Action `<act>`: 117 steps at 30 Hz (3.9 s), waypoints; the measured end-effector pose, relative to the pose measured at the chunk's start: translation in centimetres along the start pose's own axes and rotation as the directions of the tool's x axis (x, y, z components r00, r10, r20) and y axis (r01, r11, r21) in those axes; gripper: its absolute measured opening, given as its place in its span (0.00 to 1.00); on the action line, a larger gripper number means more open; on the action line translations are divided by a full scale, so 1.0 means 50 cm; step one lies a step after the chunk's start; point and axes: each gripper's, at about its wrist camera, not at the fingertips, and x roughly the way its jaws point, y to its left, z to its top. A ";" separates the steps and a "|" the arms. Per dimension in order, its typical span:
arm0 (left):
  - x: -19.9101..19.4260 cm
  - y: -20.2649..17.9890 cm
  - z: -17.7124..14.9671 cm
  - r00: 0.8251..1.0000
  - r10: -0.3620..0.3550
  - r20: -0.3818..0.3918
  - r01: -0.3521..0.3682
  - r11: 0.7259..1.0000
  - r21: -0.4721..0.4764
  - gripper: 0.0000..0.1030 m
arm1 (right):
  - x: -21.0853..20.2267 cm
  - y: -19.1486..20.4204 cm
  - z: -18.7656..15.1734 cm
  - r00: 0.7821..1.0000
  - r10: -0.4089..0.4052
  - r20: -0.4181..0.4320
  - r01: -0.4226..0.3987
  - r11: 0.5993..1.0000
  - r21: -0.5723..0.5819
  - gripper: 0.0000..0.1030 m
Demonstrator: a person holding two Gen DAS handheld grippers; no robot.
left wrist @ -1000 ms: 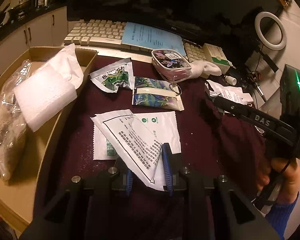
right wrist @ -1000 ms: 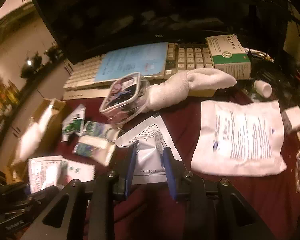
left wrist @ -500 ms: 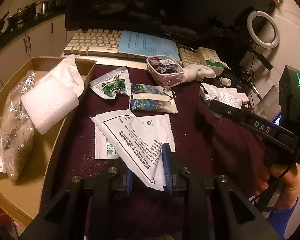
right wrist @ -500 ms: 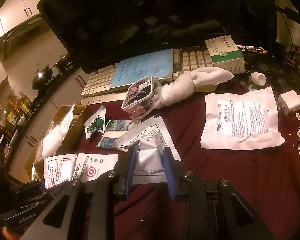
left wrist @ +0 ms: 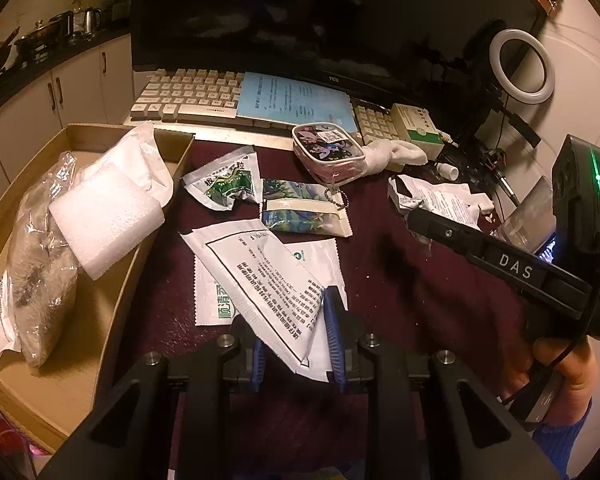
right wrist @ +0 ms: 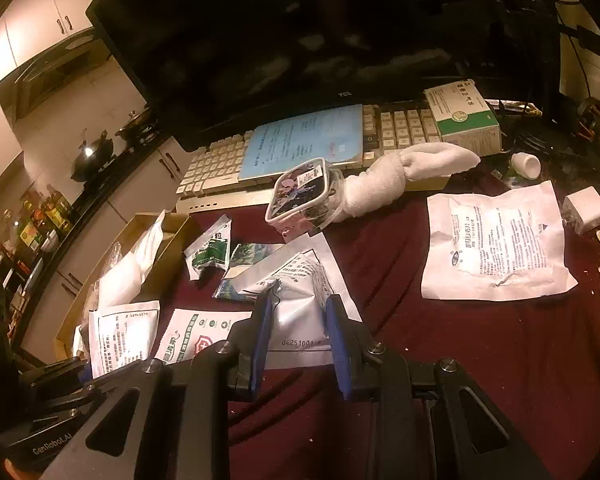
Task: Organize soft objects
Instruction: 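Grasp a white printed packet with the right gripper, then carry both held white packets over the cardboard box with both grippers, then open both grippers to drop the white packets into the box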
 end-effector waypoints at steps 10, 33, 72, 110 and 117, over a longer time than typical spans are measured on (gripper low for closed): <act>-0.016 0.013 0.008 1.000 0.009 0.020 -0.008 1.000 -0.009 0.24 | -0.001 0.010 0.004 1.000 0.011 0.004 -0.011 1.000 -0.015 0.29; -0.066 0.078 0.024 0.995 0.065 0.070 -0.060 0.996 -0.066 0.24 | 0.007 0.069 0.022 0.999 0.042 -0.001 -0.042 0.995 -0.086 0.29; -0.133 0.291 0.042 0.977 0.188 0.105 -0.156 0.954 -0.258 0.24 | 0.071 0.243 0.049 0.989 0.133 -0.059 -0.143 0.961 -0.238 0.29; -0.128 0.427 -0.045 0.971 0.237 0.035 -0.209 0.908 -0.362 0.54 | 0.221 0.467 -0.102 0.877 0.303 -0.373 -0.428 0.846 -0.318 0.30; -0.149 0.404 -0.041 0.967 0.245 0.064 -0.211 0.918 -0.336 0.75 | 0.191 0.458 -0.087 0.879 0.326 -0.347 -0.432 0.852 -0.295 0.48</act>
